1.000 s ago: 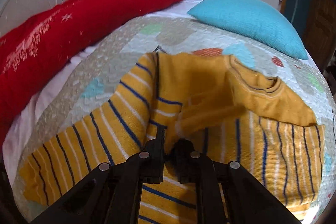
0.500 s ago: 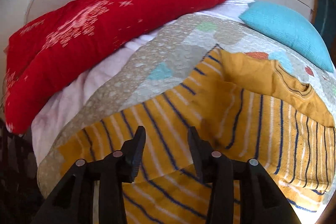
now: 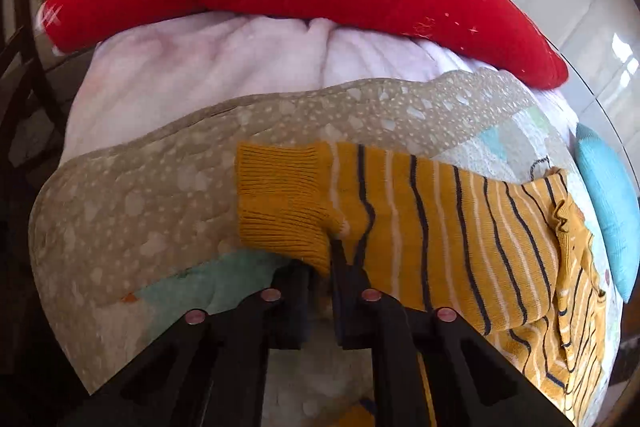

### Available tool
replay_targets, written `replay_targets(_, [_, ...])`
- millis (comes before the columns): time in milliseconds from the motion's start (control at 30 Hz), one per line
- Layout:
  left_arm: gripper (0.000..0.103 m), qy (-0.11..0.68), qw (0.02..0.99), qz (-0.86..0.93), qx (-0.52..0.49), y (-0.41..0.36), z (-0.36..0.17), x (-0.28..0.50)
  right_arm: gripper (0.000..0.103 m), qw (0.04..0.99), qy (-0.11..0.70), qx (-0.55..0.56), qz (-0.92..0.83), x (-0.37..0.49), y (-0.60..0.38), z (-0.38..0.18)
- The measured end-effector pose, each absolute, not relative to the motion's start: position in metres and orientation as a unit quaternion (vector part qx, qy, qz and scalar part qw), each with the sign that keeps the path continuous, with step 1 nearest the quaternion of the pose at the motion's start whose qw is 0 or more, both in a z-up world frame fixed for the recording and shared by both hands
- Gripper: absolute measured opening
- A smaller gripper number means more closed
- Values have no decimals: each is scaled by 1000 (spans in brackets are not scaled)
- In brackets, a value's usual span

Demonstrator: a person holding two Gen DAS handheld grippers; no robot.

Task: Fold small clothes

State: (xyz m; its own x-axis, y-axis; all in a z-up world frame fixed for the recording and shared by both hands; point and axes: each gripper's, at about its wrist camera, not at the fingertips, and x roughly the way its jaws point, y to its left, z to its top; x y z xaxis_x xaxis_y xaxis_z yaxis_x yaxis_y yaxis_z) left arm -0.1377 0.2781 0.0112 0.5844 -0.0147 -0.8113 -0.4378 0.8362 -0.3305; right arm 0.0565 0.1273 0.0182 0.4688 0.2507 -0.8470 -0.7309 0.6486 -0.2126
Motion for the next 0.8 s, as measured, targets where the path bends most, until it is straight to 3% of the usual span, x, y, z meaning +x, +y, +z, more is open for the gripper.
replay_targets(133, [93, 438, 852, 124, -260, 281, 12, -140, 8, 834, 391, -251, 297, 76, 154, 45])
replay_targets(433, [93, 428, 862, 121, -244, 273, 27, -143, 8, 878, 319, -48, 353, 108, 178, 182])
replay_targets(600, [93, 425, 868, 111, -231, 262, 35, -141, 8, 888, 339, 23, 311, 141, 103, 201])
replay_targets(800, [93, 437, 869, 90, -214, 238, 36, -127, 8, 905, 369, 105, 184, 168, -64, 188])
